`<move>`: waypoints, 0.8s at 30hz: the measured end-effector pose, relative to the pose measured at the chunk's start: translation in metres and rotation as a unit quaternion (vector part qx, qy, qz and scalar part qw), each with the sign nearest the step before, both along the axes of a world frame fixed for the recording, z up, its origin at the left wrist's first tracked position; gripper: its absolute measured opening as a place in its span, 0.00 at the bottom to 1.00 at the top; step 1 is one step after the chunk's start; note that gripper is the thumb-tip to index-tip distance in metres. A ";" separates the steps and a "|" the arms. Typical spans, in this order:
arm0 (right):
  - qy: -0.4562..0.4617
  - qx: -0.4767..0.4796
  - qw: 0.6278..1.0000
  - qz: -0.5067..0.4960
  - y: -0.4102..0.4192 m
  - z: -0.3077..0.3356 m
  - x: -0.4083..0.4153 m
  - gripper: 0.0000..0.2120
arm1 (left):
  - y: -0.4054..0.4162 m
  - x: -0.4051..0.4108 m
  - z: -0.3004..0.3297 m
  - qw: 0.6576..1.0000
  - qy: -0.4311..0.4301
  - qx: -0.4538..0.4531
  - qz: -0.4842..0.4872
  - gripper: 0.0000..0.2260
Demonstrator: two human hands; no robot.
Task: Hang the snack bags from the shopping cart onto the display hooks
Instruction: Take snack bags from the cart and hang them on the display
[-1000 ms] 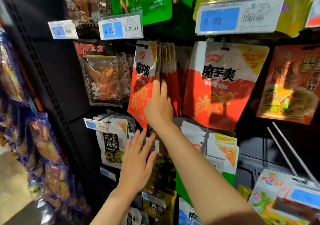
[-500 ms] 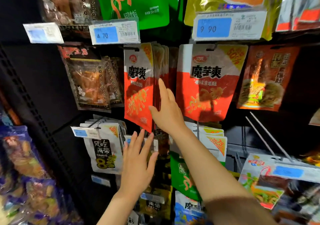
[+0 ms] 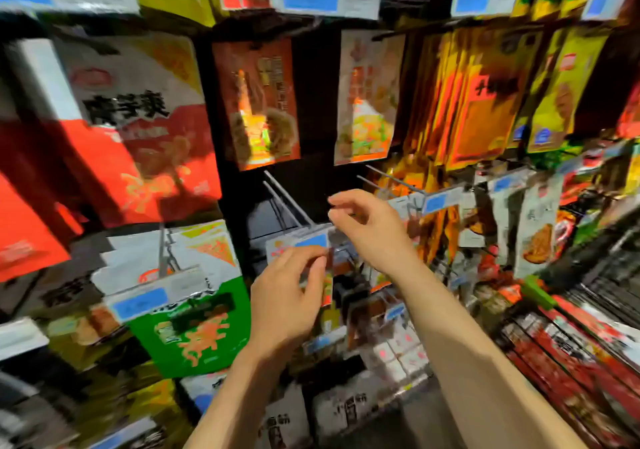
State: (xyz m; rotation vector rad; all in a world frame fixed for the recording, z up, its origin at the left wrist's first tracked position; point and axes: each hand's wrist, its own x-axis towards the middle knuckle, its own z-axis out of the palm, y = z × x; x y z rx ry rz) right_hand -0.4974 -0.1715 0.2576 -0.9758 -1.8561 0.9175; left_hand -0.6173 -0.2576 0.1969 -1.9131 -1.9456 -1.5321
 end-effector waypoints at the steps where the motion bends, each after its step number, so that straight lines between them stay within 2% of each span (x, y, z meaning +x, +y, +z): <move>1: 0.005 -0.015 1.000 -0.024 0.008 -0.007 0.032 0.06 | 0.014 0.022 -0.004 0.999 -0.009 -0.020 -0.024 0.14; 4: 0.013 -0.052 0.994 -0.095 0.030 -0.032 0.127 0.09 | 0.054 0.096 -0.019 0.995 -0.014 -0.056 -0.085 0.10; 7: 0.041 -0.099 0.984 -0.142 0.046 -0.056 0.226 0.10 | 0.096 0.184 -0.031 0.985 -0.031 -0.096 -0.142 0.12; 11: 0.071 -0.162 0.957 -0.231 0.058 -0.084 0.353 0.11 | 0.139 0.297 -0.058 0.960 0.024 -0.119 -0.252 0.09; 14: 0.064 -0.207 0.936 -0.279 0.060 -0.100 0.436 0.09 | 0.162 0.363 -0.078 0.942 0.037 -0.177 -0.284 0.13; 16: 0.045 -0.229 0.922 -0.308 0.058 -0.112 0.480 0.08 | 0.174 0.398 -0.088 0.925 0.055 -0.202 -0.316 0.15; 20: 0.056 -0.282 0.875 -0.389 0.056 -0.149 0.549 0.09 | 0.205 0.450 -0.107 0.900 0.093 -0.245 -0.349 0.13; 23: 0.062 -0.310 0.843 -0.436 0.057 -0.178 0.585 0.05 | 0.228 0.485 -0.131 0.880 0.119 -0.280 -0.365 0.21; 24: 0.059 -0.320 0.830 -0.453 0.060 -0.185 0.594 0.05 | 0.236 0.497 -0.136 0.873 0.111 -0.304 -0.364 0.18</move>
